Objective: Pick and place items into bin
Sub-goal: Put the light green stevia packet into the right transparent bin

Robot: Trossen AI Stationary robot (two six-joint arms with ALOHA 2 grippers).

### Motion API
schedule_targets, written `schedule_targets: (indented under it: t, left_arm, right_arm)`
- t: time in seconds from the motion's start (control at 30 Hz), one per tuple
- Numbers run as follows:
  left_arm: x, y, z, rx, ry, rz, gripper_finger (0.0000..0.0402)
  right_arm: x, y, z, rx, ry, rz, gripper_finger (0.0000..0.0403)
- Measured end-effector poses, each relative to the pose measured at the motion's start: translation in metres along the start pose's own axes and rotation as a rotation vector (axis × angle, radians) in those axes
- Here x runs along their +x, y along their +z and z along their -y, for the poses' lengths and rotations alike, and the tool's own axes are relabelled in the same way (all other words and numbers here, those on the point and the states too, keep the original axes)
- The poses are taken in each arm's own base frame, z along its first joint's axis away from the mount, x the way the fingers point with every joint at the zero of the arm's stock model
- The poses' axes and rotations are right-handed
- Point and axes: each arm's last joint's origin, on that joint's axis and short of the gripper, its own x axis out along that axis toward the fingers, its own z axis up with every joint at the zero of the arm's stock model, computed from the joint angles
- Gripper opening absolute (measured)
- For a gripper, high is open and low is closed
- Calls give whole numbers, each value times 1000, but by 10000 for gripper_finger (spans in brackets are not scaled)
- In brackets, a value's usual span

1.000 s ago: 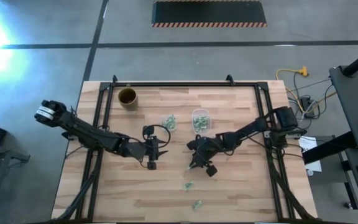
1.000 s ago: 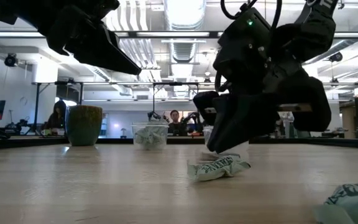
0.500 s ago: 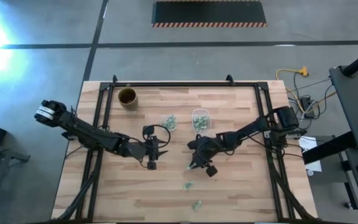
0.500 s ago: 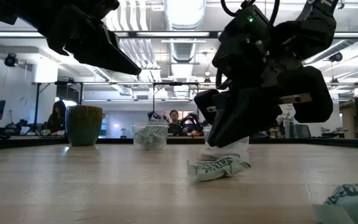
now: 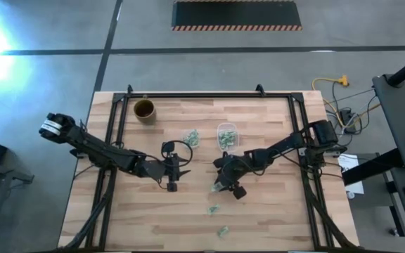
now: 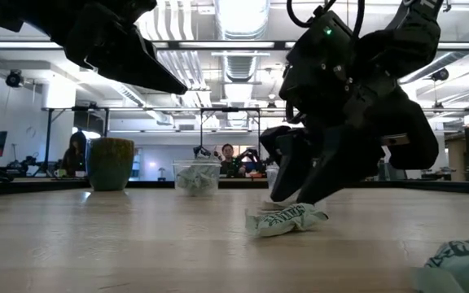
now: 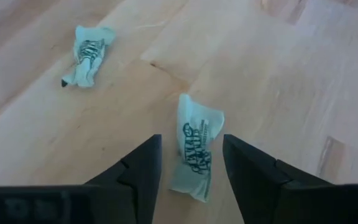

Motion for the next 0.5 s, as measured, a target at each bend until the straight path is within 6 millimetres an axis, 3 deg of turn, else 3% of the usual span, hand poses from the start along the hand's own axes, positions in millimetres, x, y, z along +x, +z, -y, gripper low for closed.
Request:
schedule_targets:
  t: [0.17,0.5]
  left_arm:
    - [0,0,0,-1,0,0,156]
    - [0,0,0,-1,0,0,156]
  right_arm:
    - [0,0,1,-3,-14,-3,155]
    - [0,-2,0,-19,-9,-23,94]
